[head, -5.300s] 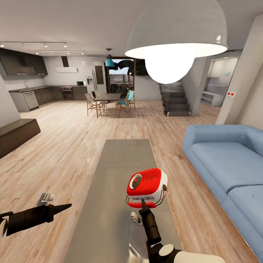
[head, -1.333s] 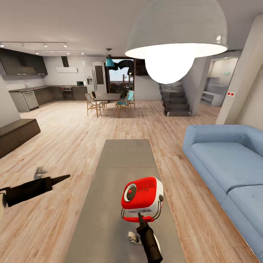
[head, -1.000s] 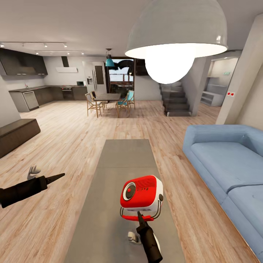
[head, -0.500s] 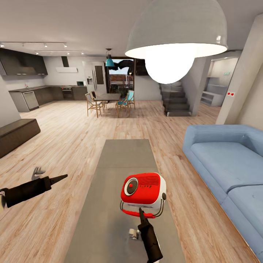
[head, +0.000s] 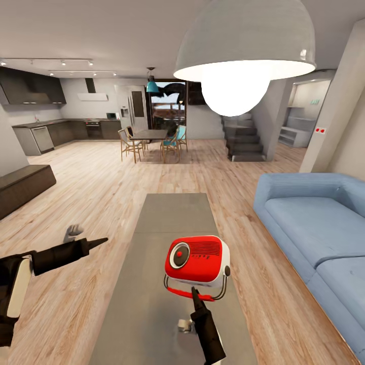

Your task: Turn on the radio receiver that's on the table in the living room.

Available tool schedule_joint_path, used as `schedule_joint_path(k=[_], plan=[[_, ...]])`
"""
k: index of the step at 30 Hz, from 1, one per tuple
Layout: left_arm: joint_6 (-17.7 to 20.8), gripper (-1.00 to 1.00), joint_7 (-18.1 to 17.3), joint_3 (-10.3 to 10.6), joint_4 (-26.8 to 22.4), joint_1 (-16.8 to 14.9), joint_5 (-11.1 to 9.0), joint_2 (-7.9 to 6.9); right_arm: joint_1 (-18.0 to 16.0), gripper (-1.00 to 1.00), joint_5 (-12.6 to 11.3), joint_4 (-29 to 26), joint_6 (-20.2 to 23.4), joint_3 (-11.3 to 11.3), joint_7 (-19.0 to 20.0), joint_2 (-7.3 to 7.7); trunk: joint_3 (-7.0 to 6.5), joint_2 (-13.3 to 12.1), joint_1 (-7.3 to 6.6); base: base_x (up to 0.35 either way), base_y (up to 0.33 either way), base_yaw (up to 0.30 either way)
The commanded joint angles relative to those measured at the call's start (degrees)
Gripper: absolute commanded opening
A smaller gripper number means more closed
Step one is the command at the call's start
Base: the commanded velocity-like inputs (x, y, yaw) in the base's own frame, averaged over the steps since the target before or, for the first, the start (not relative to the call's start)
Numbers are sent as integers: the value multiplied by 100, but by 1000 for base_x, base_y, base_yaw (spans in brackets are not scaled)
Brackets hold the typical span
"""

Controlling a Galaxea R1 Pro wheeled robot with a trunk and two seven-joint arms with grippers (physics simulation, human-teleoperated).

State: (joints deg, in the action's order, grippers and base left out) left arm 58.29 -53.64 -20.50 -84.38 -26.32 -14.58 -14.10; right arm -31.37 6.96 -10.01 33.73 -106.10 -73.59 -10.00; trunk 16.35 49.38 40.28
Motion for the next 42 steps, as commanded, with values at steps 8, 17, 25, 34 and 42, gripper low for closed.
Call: schedule_joint_path(k=[8,17,25,34,42], plan=[[-2,-100,150,357,-29,-190,-23,317,-1,-100,28,-1,2,-24,-6,0,0,0,0,0,0,0],[7,-100,167,727,-29,-266,-1,385,-1,-100,43,-8,17,-33,15,0,0,0,0,0,0,0],[6,-100,170,773,22,-272,15,391,-1,-100,34,-1,30,-17,-43,0,0,0,0,0,0,0],[14,-100,743,776,198,-286,7,420,-1,-100,18,1,28,-6,-232,0,0,0,0,0,0,0],[15,-100,968,779,211,-320,23,581,-1,-100,16,4,36,1,-258,0,0,0,0,0,0,0]])
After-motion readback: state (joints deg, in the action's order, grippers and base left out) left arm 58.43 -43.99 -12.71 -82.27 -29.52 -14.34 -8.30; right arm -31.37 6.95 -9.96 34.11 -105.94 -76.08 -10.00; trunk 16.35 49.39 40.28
